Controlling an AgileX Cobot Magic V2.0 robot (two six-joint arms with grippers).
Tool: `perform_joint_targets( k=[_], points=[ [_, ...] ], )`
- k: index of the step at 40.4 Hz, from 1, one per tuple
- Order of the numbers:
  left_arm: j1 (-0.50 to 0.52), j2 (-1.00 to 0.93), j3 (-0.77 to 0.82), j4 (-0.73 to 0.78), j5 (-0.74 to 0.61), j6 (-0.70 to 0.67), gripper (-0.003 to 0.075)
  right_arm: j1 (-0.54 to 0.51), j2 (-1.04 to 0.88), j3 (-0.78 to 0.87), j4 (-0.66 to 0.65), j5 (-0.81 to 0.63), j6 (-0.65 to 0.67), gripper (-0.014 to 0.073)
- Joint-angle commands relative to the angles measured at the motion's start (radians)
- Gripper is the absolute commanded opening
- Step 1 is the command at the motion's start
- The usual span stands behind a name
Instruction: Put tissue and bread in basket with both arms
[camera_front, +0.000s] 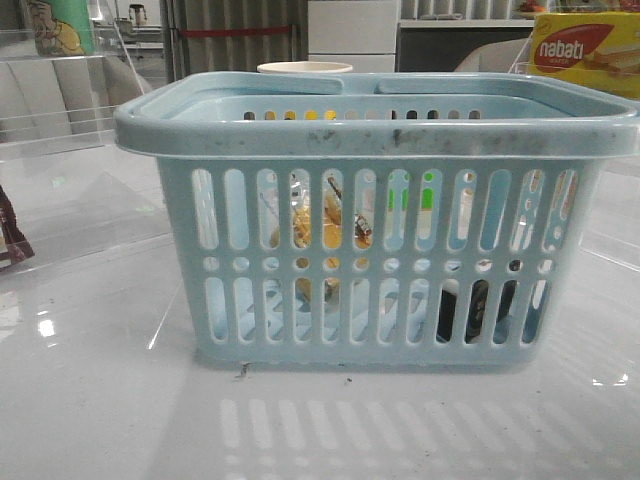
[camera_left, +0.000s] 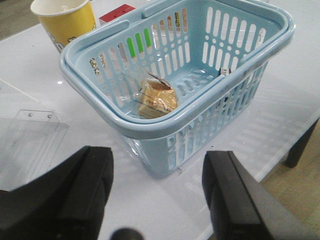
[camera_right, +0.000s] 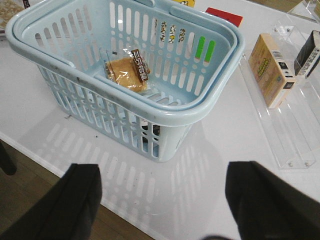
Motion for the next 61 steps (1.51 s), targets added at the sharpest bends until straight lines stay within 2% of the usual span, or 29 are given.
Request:
perform_joint_targets(
  k=[1,8,12,19,26,34,41,47,52,59,61],
  points=[
    [-0.006,-0.002,-0.029,0.074,-0.091,0.000,0.0455,0.000,0.008,-0.023,-0.010,-0.072,-0.006,0.0612],
    [0.074,-0.027,-0.029,0.131,-0.085,0.000,0.0449,0.000,0.008,-0.023,-0.010,-0.072,-0.006,0.0612],
    [0.151,-0.081,-0.029,0.094,-0.066,0.000,0.0397,0.000,0.008,-0.023,-0.010,-0.072,-0.006,0.0612],
    [0.310,-0.213,-0.016,0.066,-0.044,0.000,0.0258,0.000,0.008,-0.023,-0.010,-0.072,-0.006,0.0612],
    [0.445,-0.321,0.113,0.066,-0.176,0.000,0.0090,0.000,0.008,-0.023,-0.010,-0.072,-0.006,0.0612],
    [0.550,-0.429,0.351,0.058,-0.413,0.000,0.0095,0.000,0.008,-0.023,-0.010,-0.072,-0.006,0.0612],
    [0.621,-0.542,0.522,-0.001,-0.536,0.000,0.0095,0.000,0.008,-0.023,-0.010,-0.072,-0.006,0.0612],
    [0.643,-0.629,0.647,-0.022,-0.641,0.000,0.0095,0.000,0.008,-0.023,-0.010,-0.072,-0.006,0.0612],
    [0.643,-0.670,0.716,-0.033,-0.685,0.000,0.0095,0.000,0.008,-0.023,-0.010,-0.072,-0.006,0.0612],
    [0.651,-0.691,0.789,-0.128,-0.706,0.000,0.0095,0.000,0.008,-0.023,-0.010,-0.071,-0.006,0.0612],
    [0.651,-0.691,0.786,-0.135,-0.666,0.000,0.0095,0.000,0.008,-0.023,-0.010,-0.071,-0.006,0.0612]
  ],
)
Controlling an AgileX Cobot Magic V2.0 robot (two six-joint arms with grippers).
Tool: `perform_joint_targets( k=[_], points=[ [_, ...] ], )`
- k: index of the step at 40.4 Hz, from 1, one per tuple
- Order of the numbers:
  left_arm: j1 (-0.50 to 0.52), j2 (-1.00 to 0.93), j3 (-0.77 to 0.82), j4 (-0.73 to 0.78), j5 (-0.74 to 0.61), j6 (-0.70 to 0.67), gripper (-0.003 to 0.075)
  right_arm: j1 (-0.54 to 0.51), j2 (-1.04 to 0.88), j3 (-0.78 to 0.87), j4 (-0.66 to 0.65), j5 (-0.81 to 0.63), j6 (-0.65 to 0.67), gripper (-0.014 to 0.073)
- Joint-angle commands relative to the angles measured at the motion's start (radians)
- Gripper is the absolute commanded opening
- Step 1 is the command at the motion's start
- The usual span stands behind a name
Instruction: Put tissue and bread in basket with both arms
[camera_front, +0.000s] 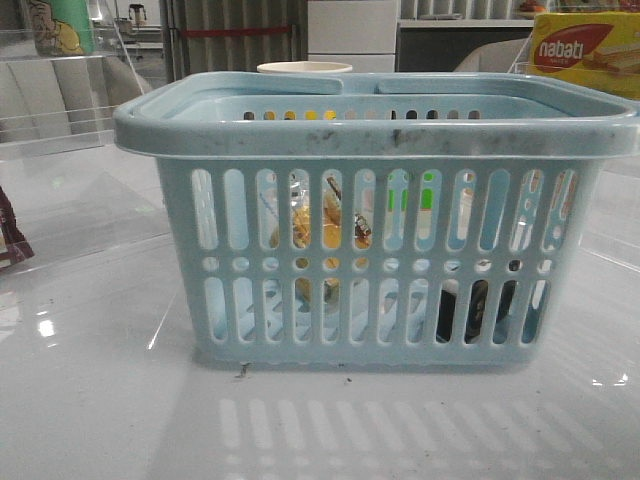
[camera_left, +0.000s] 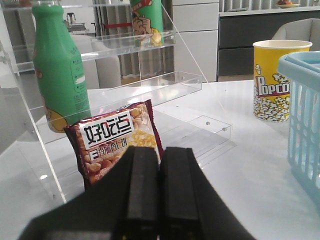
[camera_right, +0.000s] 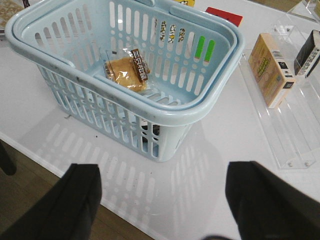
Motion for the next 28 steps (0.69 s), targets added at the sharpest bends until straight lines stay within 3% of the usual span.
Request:
perform_joint_targets(
  k=[1,28],
  points=[
    [0.006,-0.020,-0.001,-0.036,-0.089,0.000,0.0095,0.000,0.008,-0.023,-0.010,-0.071,-0.006,0.0612],
    [0.006,-0.018,-0.001,-0.036,-0.114,0.000,0.0094,0.000,0.008,-0.023,-0.010,-0.071,-0.006,0.0612]
  ],
)
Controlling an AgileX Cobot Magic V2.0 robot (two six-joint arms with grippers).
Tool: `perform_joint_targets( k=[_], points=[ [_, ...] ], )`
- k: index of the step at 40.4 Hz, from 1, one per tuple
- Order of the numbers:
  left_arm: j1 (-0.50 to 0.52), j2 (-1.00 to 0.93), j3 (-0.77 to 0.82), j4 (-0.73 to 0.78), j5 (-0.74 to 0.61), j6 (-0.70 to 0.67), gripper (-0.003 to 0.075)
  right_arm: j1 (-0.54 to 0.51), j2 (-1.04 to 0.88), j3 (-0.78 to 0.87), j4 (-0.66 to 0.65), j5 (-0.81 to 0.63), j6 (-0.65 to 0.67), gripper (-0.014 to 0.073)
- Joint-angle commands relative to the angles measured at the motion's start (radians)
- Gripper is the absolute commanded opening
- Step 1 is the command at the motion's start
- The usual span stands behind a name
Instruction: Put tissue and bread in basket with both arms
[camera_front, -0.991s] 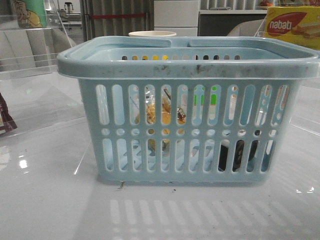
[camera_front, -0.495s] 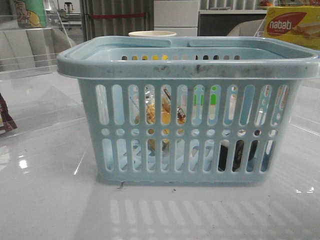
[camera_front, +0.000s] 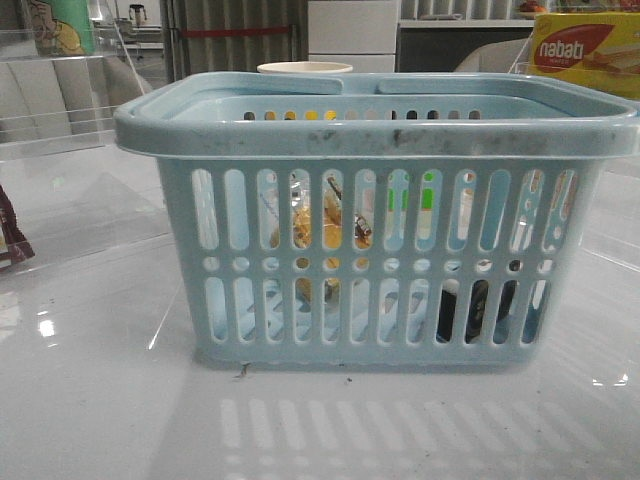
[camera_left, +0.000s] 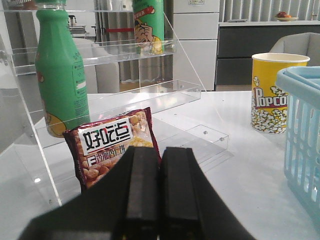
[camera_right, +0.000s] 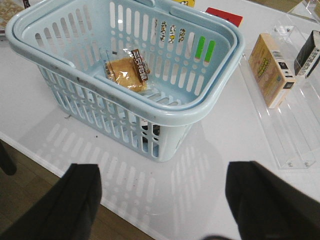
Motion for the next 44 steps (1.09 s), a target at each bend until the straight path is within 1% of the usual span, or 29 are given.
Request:
perform_joint_targets(
  k=[1,12,17,21,24,27,31,33,35,38,40,44],
  points=[
    [0.006,-0.018,-0.001,-0.011,-0.091,0.000,0.0094,0.000,0.008,-0.023,-0.010,-0.071,-0.006,0.0612],
    [0.006,-0.018,-0.001,-0.011,-0.091,0.000,0.0094,0.000,0.008,-0.017,-0.010,-0.074,-0.006,0.0612],
    [0.006,-0.018,-0.001,-0.011,-0.091,0.000,0.0094,-0.021,-0.049,0.066,-0.059,-0.170,-0.006,0.0612],
    [0.006,-0.018,-0.001,-0.011,-0.091,0.000,0.0094,-0.094,-0.123,0.180,-0.077,-0.293,-0.006,0.0612],
    [0.006,-0.018,-0.001,-0.011,-0.091,0.000,0.0094,-0.175,-0.189,0.282,-0.080,-0.380,-0.006,0.0612],
    [0.006,-0.018,-0.001,-0.011,-0.091,0.000,0.0094,-0.254,-0.250,0.370,-0.112,-0.459,-0.006,0.0612],
    [0.006,-0.018,-0.001,-0.011,-0.091,0.000,0.0094,-0.325,-0.314,0.472,-0.137,-0.569,-0.006,0.0610],
    [0.006,-0.018,-0.001,-0.011,-0.091,0.000,0.0094,-0.347,-0.342,0.519,-0.138,-0.625,-0.006,0.0588],
    [0.006,-0.018,-0.001,-0.011,-0.091,0.000,0.0094,-0.361,-0.365,0.558,-0.138,-0.674,-0.006,0.0544],
    [0.006,-0.018,-0.001,-0.011,-0.091,0.000,0.0094,-0.374,-0.406,0.622,-0.138,-0.747,-0.006,0.0448],
    [0.006,-0.018,-0.001,-0.011,-0.091,0.000,0.0094,-0.381,-0.428,0.656,-0.137,-0.776,-0.006,0.0356],
    [0.006,-0.018,-0.001,-0.011,-0.091,0.000,0.0094,-0.396,-0.440,0.709,-0.137,-0.798,-0.006,0.0204]
  ],
)
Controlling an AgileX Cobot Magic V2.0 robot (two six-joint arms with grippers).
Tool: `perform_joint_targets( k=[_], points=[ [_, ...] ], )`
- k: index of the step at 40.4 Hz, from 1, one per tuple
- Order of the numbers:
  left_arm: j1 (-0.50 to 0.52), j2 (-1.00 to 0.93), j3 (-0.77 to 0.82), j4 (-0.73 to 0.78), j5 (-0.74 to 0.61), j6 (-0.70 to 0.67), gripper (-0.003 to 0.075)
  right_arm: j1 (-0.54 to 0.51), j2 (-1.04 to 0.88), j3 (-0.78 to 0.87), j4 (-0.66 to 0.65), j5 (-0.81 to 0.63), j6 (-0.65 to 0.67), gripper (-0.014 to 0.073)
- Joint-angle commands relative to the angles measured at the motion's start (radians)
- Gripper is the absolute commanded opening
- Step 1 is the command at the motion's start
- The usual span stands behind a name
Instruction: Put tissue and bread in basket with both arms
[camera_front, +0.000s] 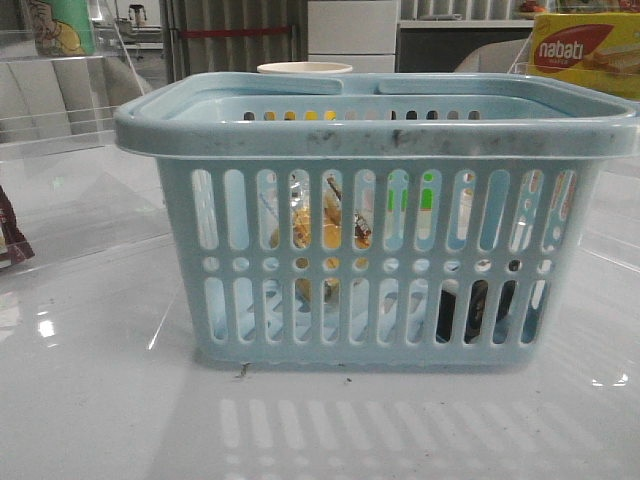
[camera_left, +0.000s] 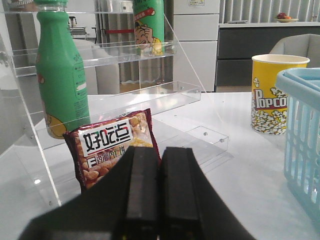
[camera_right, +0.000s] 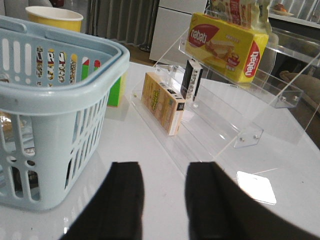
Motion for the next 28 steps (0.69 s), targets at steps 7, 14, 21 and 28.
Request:
perform_joint_targets(
  k=[7,14,21,28],
  points=[
    [0.006,-0.018,-0.001,-0.010,-0.089,0.000,0.0095,-0.019,-0.019,0.076,0.046,-0.174,-0.006,0.0053],
    [0.006,-0.018,-0.001,-0.010,-0.089,0.000,0.0094,-0.019,-0.019,0.107,0.136,-0.245,-0.006,0.0059],
    [0.006,-0.018,-0.001,-0.010,-0.089,0.000,0.0094,-0.046,-0.019,0.107,0.137,-0.237,-0.006,0.0059],
    [0.006,-0.018,-0.001,-0.010,-0.089,0.000,0.0094,-0.057,-0.019,0.107,0.137,-0.238,-0.006,0.0059]
  ],
)
